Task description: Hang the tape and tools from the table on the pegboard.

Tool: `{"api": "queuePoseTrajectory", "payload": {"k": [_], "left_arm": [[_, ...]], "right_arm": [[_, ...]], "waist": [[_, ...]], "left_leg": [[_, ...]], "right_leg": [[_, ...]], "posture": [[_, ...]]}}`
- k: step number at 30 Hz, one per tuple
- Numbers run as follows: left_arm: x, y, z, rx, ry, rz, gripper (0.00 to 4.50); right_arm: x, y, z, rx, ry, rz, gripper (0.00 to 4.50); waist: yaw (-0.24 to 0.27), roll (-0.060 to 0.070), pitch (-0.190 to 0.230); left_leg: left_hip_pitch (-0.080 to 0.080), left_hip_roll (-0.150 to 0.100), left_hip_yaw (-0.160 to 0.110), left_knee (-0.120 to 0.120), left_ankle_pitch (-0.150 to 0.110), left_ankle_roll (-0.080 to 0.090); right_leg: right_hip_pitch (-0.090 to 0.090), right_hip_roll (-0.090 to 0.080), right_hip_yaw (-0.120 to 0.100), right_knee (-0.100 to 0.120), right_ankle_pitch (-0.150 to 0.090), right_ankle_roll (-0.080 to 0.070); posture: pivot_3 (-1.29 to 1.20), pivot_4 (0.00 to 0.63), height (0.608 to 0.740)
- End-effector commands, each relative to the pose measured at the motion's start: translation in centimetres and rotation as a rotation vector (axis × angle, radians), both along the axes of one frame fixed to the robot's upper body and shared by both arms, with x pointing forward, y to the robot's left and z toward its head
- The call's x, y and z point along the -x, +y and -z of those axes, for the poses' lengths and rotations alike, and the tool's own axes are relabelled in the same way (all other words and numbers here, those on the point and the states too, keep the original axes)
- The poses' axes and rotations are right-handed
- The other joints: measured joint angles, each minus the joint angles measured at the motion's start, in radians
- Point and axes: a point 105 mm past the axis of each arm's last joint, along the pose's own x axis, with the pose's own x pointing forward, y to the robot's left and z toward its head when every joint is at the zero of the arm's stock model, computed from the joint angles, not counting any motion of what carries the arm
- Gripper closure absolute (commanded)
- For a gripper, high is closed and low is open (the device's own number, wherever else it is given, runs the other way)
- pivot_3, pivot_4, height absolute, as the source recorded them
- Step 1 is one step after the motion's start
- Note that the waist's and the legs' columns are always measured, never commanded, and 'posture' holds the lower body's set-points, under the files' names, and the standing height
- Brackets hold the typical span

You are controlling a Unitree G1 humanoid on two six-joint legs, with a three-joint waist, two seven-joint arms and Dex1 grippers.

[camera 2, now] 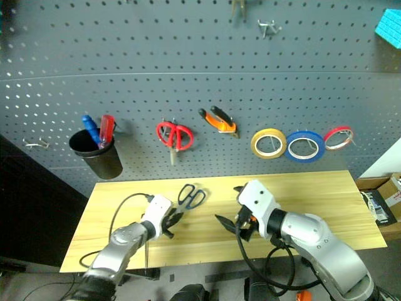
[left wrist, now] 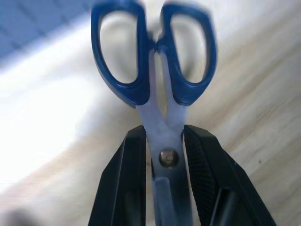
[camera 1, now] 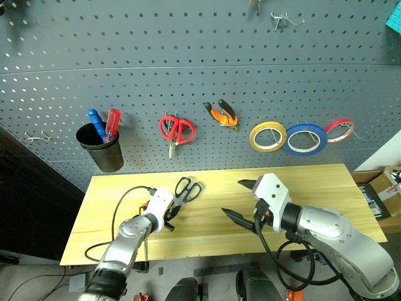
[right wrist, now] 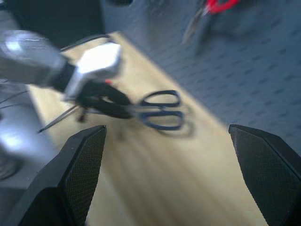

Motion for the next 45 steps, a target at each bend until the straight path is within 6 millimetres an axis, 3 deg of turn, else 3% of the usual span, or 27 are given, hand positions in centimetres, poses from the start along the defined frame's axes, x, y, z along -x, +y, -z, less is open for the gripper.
{"api": "queuePoseTrajectory", "payload": {"k": [1, 5, 12, 15, 24, 34, 45], "left_arm": [[0.3, -0.2, -4.3, 0.020, -0.214, 0.061, 3.60], [2.1, 0.5, -8.4, -0.039, -0.436, 0.110, 3.60], [3.9, 1.7, -12.6, -0.121, -0.644, 0.103, 3.60], [4.3, 1.8, -13.4, -0.134, -0.683, 0.094, 3.60], [5.3, -0.2, -13.8, -0.113, -0.738, 0.167, 3.60], [2.8, -0.6, -13.8, -0.076, -0.757, 0.142, 3.60], [0.8, -2.4, -13.4, -0.040, -0.763, 0.213, 3.60]], "right_arm": [[0.1, 0.5, -1.6, -0.025, -0.120, -0.025, 0.00], [0.5, 1.2, -2.2, -0.034, -0.218, -0.105, 0.00], [0.1, 0.3, -2.4, -0.052, -0.214, -0.140, 0.00], [0.0, 0.3, -2.1, -0.035, -0.215, -0.172, 0.00], [-0.6, 0.6, -2.3, -0.032, -0.235, -0.211, 0.00], [-1.0, 0.9, -3.2, -0.052, -0.260, -0.202, 0.00], [-1.1, 1.4, -4.4, -0.083, -0.294, -0.184, 0.00]], "waist": [[0.001, 0.000, 0.000], [0.002, 0.000, 0.000], [0.013, 0.000, 0.000], [0.025, -0.001, -0.001], [0.040, -0.004, -0.006], [0.057, -0.009, -0.018], [0.050, -0.012, -0.026]], "left_leg": [[0.000, 0.000, 0.000, 0.000, 0.000, 0.000], [0.000, 0.000, 0.000, 0.000, 0.000, 0.000], [0.000, 0.000, 0.000, -0.001, 0.000, 0.000], [0.000, 0.000, 0.000, -0.001, 0.000, 0.000], [0.000, 0.000, 0.000, -0.001, 0.000, 0.000], [0.000, 0.000, 0.001, 0.000, 0.000, 0.000], [0.000, -0.001, 0.001, 0.001, 0.000, 0.000]], "right_leg": [[0.000, 0.000, 0.000, 0.000, 0.000, 0.000], [0.000, 0.000, 0.000, -0.001, 0.000, 0.000], [0.001, 0.000, 0.000, -0.001, 0.000, 0.000], [0.001, 0.000, 0.000, -0.001, 0.000, 0.000], [0.001, 0.000, 0.000, -0.001, 0.000, 0.000], [0.001, 0.001, 0.000, 0.000, 0.000, 0.000], [0.000, 0.001, 0.000, 0.001, 0.000, 0.000]], "posture": [[-0.02, 0.168, 0.740], [0.01, 0.164, 0.740], [0.06, 0.150, 0.740], [0.09, 0.138, 0.740], [0.11, 0.109, 0.740], [0.09, 0.097, 0.740], [0.05, 0.093, 0.740]]}}
